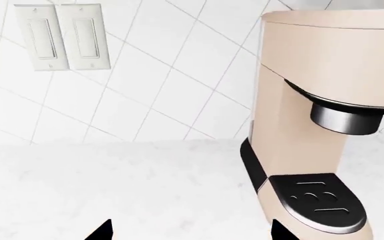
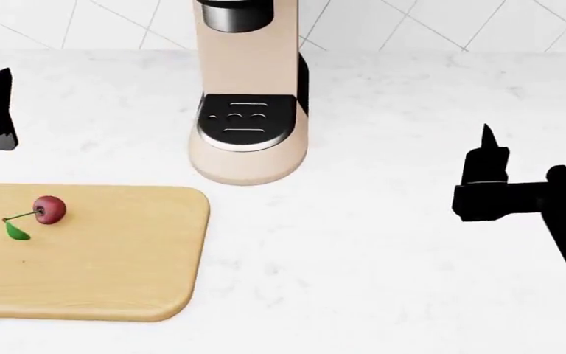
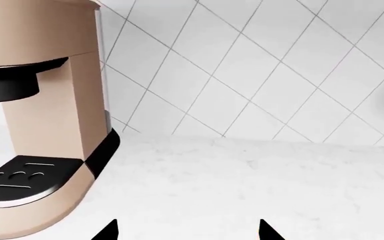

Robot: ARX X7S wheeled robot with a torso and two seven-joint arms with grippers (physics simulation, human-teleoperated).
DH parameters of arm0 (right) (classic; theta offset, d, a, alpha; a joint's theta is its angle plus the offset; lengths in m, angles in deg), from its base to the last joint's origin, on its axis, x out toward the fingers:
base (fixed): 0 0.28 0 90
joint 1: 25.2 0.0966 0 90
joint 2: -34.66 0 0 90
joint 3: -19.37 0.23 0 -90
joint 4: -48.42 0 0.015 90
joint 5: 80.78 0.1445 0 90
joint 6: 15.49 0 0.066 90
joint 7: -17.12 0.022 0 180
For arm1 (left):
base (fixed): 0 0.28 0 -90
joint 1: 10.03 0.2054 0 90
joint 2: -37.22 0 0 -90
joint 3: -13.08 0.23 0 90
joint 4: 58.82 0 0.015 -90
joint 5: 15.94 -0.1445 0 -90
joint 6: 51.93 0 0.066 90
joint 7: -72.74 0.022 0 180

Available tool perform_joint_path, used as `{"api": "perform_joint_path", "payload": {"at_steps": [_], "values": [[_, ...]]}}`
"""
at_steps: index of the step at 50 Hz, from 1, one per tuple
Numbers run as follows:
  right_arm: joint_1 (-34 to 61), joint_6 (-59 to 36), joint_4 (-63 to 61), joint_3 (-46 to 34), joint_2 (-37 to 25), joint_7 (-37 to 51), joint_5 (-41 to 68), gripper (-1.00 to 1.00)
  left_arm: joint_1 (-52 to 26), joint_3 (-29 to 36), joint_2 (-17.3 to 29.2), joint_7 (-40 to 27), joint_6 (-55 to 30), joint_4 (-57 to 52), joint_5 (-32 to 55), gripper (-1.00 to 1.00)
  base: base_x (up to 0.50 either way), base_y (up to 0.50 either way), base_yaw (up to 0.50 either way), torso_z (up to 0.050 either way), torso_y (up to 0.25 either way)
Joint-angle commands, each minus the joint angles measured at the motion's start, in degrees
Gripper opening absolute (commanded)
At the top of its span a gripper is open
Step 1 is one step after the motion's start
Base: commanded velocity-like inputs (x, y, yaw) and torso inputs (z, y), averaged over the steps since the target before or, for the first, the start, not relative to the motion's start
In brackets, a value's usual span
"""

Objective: Place the cherry and the sweet potato on separate cutting boards.

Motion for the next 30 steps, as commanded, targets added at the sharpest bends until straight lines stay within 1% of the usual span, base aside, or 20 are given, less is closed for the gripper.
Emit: {"api": "perform_joint_path", "payload": {"at_steps": [1, 4, 7, 8, 9, 12, 18, 23, 30], "values": [[1.38, -0.09, -0.45, 1.18, -0.34, -0.14, 0.33, 1.0, -6.96, 1.03, -0.27, -0.07, -1.8, 2.66, -0.21, 1.0, 0.0, 0.0, 0.0, 0.0, 0.0], [1.54, -0.28, 0.5, 1.07, 0.34, -0.33, -0.29, 1.0, -10.44, 2.5, -1.39, 0.57, -1.49, 5.56, -1.17, 1.0, 0.0, 0.0, 0.0, 0.0, 0.0], [1.34, -0.17, 0.29, 0.94, 0.33, -0.19, -0.84, 1.0, -12.33, 3.67, -2.19, 1.09, -1.02, 7.53, -1.94, 1.0, 0.0, 0.0, 0.0, 0.0, 0.0], [1.2, 0.04, -0.13, 0.9, 0.01, -0.18, -1.14, 1.0, -12.72, 3.01, -2.88, 1.11, -1.1, 7.98, -1.31, 1.0, 0.0, 0.0, 0.0, 0.0, 0.0], [1.13, 0.31, -0.15, 1.02, -0.07, -0.33, -1.09, 1.0, -12.86, 2.4, -3.2, 0.85, -1.47, 8.28, -0.82, 1.0, 0.0, 0.0, 0.0, 0.0, 0.0], [0.61, 2.01, -0.11, 1.46, -0.64, -0.29, -1.61, 1.0, -13.03, 4.06, -3.72, 1.41, -0.36, 8.89, -1.87, 1.0, 0.0, 0.0, 0.0, 0.0, 0.0], [-1.73, 4.92, 0.17, 1.39, -0.45, 0.21, -2.18, 1.0, -14.31, 4.82, -3.45, 2.25, 0.41, 11.56, -2.84, 1.0, 0.0, 0.0, 0.0, 0.0, 0.0], [-1.45, 4.36, -1.75, 1.23, -0.71, 2.08, -3.28, 1.0, -14.75, 4.93, -3.4, 2.17, 0.25, 11.35, -2.77, 1.0, 0.0, 0.0, 0.0, 0.0, 0.0], [-1.61, 6.18, -1.36, 1.34, -0.66, 0.62, -6.14, 1.0, -13.9, 5.07, -3.18, 2.13, 0.61, 11.34, -2.87, 1.0, 0.0, 0.0, 0.0, 0.0, 0.0]]}}
